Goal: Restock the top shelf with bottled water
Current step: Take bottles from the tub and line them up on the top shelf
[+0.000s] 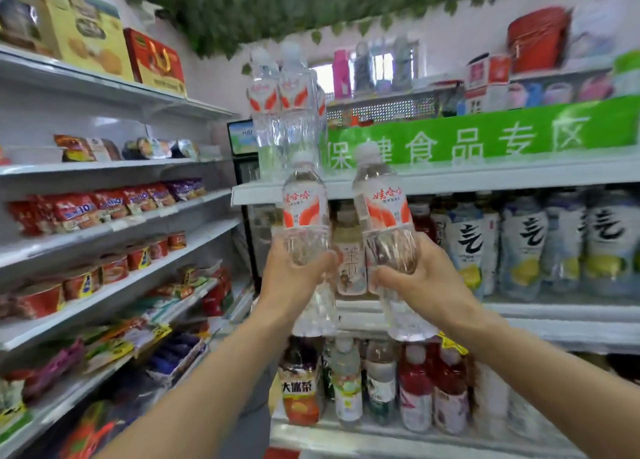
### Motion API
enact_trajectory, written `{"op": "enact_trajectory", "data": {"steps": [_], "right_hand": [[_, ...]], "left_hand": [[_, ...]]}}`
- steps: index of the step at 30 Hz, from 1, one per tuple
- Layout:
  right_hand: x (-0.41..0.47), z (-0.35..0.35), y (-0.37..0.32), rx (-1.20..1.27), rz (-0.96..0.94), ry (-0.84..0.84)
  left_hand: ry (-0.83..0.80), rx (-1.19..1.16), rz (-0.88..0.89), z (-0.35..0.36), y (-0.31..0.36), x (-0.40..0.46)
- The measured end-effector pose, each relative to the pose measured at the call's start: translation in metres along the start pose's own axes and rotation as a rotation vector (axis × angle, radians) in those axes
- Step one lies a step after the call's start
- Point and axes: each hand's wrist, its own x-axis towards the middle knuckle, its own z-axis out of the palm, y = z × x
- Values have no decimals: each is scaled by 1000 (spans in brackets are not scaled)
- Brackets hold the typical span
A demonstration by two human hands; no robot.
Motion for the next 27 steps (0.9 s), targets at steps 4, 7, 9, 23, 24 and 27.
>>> {"op": "enact_trajectory", "data": {"steps": [4,7,9,23,24,27], "right_hand": [[51,-14,-30,2,-59,56],[93,-18,-51,-5,-90,86],[123,-16,-63,8,-131,102],[250,39,-58,53,-59,255],[251,41,-57,26,-64,252],[257,38,-53,-38,-58,220]], "left_hand": [[52,-56,87,-4,25,43],[94,-81,146,-8,39,75],[140,-45,187,-9,44,94],[116,42,225,-7,42,139],[118,38,219,-7,41,141],[116,38,215,-7,42,143]]}}
